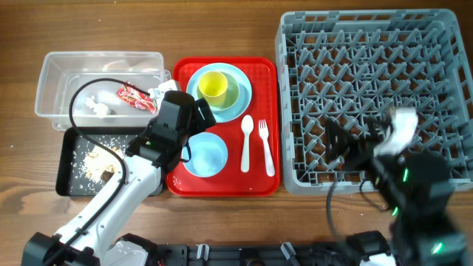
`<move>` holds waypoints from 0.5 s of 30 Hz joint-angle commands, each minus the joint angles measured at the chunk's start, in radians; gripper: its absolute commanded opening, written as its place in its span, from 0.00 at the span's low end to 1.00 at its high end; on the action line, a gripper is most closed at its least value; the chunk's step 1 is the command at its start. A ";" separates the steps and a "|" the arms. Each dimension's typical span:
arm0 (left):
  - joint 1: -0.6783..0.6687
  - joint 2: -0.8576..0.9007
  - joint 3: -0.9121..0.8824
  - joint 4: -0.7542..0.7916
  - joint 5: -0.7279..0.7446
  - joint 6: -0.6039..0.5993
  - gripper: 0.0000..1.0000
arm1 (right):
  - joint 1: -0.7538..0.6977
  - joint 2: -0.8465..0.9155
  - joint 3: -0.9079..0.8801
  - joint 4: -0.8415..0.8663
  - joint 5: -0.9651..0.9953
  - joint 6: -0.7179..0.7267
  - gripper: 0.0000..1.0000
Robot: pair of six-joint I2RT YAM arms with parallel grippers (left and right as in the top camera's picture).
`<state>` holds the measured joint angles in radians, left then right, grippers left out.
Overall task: Sort waste into correct bins and load items into the dishwasher rack
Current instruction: 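Move the right gripper over the red tray to the white spoon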
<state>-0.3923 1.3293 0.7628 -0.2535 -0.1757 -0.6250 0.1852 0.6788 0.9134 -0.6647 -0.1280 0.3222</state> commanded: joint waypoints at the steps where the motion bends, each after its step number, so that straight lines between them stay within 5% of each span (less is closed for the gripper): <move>1: 0.005 -0.011 0.011 0.002 -0.016 0.019 1.00 | -0.003 0.311 0.305 -0.141 -0.257 0.022 1.00; 4: 0.005 -0.011 0.011 0.002 -0.016 0.018 1.00 | -0.002 0.473 0.420 -0.161 -0.524 0.022 0.97; 6: 0.005 -0.011 0.011 0.002 -0.016 0.018 1.00 | 0.017 0.555 0.435 -0.134 -0.621 0.035 0.70; 10: 0.005 -0.011 0.011 0.002 -0.016 0.018 1.00 | 0.122 0.659 0.435 -0.188 -0.433 0.091 0.22; 15: 0.005 -0.011 0.011 0.002 -0.016 0.018 1.00 | 0.332 0.757 0.417 -0.216 -0.057 0.231 0.26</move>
<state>-0.3923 1.3293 0.7628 -0.2539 -0.1757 -0.6250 0.4068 1.3933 1.3304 -0.8757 -0.4412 0.4351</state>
